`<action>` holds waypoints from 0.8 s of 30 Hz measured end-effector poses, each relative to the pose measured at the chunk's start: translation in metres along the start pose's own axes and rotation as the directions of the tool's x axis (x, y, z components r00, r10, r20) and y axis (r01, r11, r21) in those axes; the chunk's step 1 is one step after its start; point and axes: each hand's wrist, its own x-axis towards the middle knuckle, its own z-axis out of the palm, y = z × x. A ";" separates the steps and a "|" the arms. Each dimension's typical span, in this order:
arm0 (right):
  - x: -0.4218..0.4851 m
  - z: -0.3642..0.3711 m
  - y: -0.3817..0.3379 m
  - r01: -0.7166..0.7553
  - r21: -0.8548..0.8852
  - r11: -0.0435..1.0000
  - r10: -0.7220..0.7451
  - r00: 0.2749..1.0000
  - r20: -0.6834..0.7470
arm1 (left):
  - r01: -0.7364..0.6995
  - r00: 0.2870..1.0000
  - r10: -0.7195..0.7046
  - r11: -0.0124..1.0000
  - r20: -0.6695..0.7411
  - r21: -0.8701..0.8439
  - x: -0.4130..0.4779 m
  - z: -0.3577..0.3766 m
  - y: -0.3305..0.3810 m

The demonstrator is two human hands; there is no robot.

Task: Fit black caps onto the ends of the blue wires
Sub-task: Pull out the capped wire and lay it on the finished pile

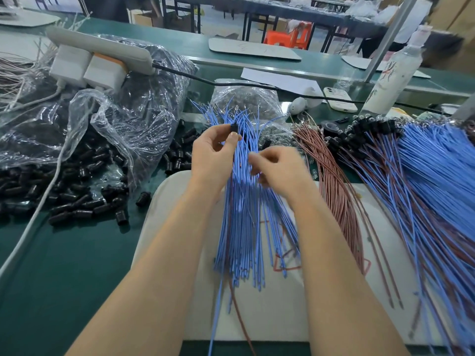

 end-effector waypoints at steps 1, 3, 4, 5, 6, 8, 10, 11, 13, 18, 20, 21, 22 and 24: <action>0.003 -0.008 0.004 -0.007 -0.023 1.000 0.004 0.993 -0.119 | -0.016 1.000 0.016 0.999 0.012 0.048 0.000 0.000 0.000; 0.008 -0.023 0.014 -0.037 -0.083 0.996 0.007 0.941 -0.337 | -0.057 0.998 0.054 0.991 0.031 0.119 -0.001 0.001 -0.003; 0.010 -0.029 0.019 -0.065 -0.113 0.991 0.014 0.913 -0.408 | -0.071 0.997 0.065 0.988 0.047 0.135 -0.002 0.002 -0.003; 0.011 -0.031 0.022 -0.092 -0.136 0.986 0.022 0.895 -0.446 | -0.079 0.995 0.071 0.987 0.063 0.140 -0.003 0.002 -0.004; 0.012 -0.032 0.026 -0.112 -0.154 0.982 0.030 0.890 -0.455 | -0.080 0.995 0.069 0.987 0.078 0.142 -0.004 0.003 -0.004; 0.013 -0.028 0.029 -0.122 -0.203 0.972 0.025 0.905 -0.425 | -0.083 0.993 0.069 0.986 0.101 0.142 -0.005 0.003 -0.004; 0.013 -0.023 0.028 -0.112 -0.255 0.961 0.009 0.927 -0.376 | -0.098 0.989 0.082 0.986 0.124 0.133 -0.006 0.003 -0.003; 0.013 -0.021 0.028 -0.105 -0.276 0.956 0.001 0.936 -0.352 | -0.102 0.988 0.085 0.986 0.131 0.132 -0.007 0.003 -0.003; 0.015 -0.017 0.028 -0.085 -0.314 0.946 -0.019 0.950 -0.313 | -0.104 0.986 0.085 0.986 0.145 0.127 -0.007 0.004 -0.003; 0.017 -0.004 0.028 -0.106 -0.487 0.867 -0.004 0.975 -0.221 | -0.099 0.981 0.082 0.991 0.175 0.086 -0.008 0.006 -0.003; 0.017 -0.002 0.027 -0.138 -0.546 0.826 0.025 0.977 -0.210 | -0.096 0.980 0.082 0.993 0.181 0.072 -0.008 0.006 -0.002; 0.017 -0.002 0.026 -0.143 -0.549 0.823 0.028 0.977 -0.211 | -0.095 0.979 0.080 0.993 0.185 0.073 -0.008 0.007 -0.001; 0.017 -0.002 0.027 -0.143 -0.537 0.832 0.030 0.976 -0.214 | -0.095 0.979 0.080 0.993 0.188 0.075 -0.008 0.007 -0.001; 0.017 -0.002 0.028 -0.138 -0.480 0.866 0.035 0.976 -0.217 | -0.095 0.979 0.080 0.993 0.189 0.072 -0.008 0.007 -0.001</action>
